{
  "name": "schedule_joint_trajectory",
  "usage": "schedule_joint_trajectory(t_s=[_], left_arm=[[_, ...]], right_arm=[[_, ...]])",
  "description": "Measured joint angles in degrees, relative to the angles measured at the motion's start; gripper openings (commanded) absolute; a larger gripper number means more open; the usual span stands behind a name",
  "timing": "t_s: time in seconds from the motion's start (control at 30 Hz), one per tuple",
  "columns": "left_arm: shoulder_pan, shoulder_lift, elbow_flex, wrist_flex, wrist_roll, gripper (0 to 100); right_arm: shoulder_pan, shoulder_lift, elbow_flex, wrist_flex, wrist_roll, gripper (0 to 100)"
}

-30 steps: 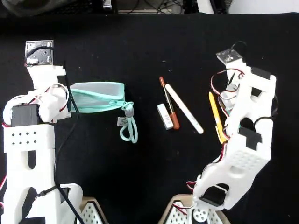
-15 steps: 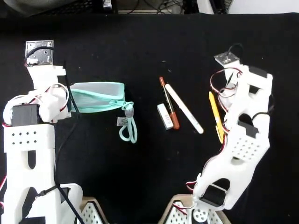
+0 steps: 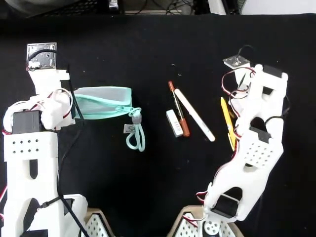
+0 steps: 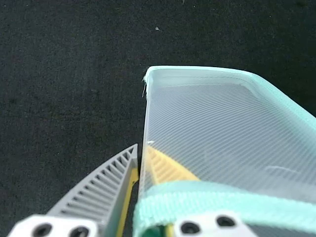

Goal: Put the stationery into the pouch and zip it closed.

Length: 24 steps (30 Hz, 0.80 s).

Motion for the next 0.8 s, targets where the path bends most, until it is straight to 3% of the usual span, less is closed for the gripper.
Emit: schedule_joint_trajectory(t_s=[0.13, 0.47, 0.8], left_arm=[[0.0, 0.0, 0.0, 0.0, 0.0, 3], [0.0, 0.0, 0.0, 0.0, 0.0, 3], [0.0, -0.1, 0.4, 0.0, 0.0, 3]], right_arm=[[0.0, 0.0, -1.1, 0.4, 0.0, 0.9], [0.0, 0.0, -3.3, 0.4, 0.1, 19.4], [0.0, 6.3, -6.4, -3.1, 0.1, 19.1]])
